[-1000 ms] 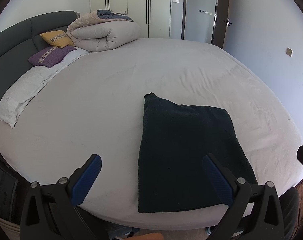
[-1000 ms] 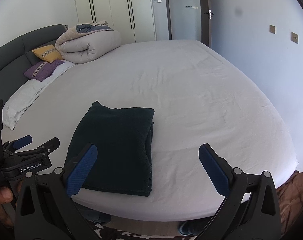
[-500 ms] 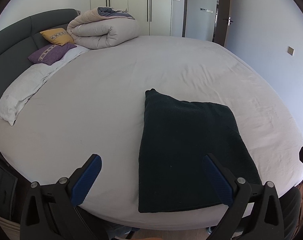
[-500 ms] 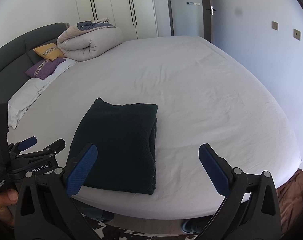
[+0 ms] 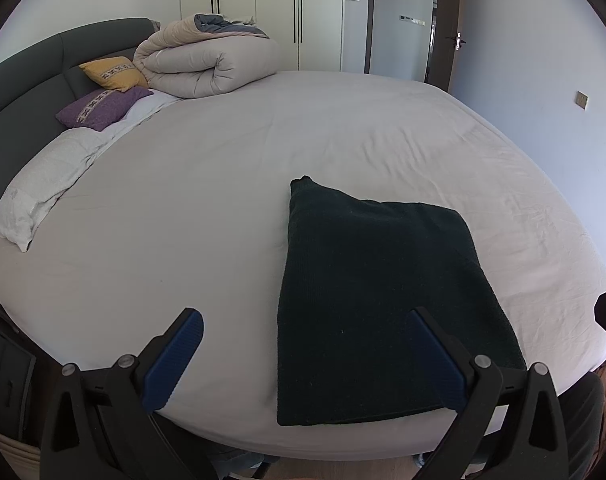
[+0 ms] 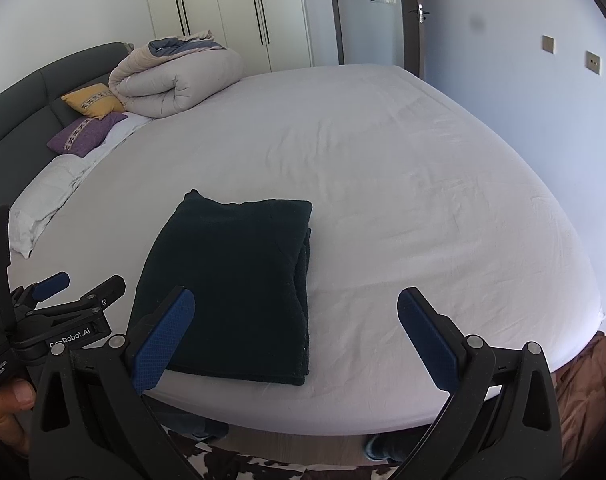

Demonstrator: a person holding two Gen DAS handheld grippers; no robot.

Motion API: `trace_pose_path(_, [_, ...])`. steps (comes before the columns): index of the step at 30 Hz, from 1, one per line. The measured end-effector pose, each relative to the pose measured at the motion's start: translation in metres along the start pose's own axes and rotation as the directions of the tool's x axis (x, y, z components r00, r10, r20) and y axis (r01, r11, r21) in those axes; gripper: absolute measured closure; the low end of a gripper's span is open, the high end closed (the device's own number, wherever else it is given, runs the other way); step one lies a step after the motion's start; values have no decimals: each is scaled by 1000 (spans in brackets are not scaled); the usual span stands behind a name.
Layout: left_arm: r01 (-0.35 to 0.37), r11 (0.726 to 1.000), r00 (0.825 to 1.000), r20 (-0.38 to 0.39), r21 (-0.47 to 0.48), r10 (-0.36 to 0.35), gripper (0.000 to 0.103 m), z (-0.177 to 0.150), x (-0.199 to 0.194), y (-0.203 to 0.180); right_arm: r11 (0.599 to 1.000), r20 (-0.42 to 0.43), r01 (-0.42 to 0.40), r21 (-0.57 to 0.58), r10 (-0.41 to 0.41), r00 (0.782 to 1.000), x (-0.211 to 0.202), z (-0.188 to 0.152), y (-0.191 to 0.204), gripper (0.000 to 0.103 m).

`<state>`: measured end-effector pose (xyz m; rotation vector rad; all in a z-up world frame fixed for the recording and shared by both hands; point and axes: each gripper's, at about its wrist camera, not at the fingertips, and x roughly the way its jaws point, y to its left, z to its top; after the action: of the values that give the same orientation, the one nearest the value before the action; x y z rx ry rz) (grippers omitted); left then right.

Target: Fold small clothes

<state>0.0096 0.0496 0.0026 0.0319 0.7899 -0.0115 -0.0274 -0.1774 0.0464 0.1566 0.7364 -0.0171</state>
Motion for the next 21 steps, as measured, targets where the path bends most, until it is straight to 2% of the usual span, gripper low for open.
trace_pose_path(21, [0,1000,1000,-5,0,0,0,-2,1,0,1000,-11,4,5,-4,1000,9,-3,3,0])
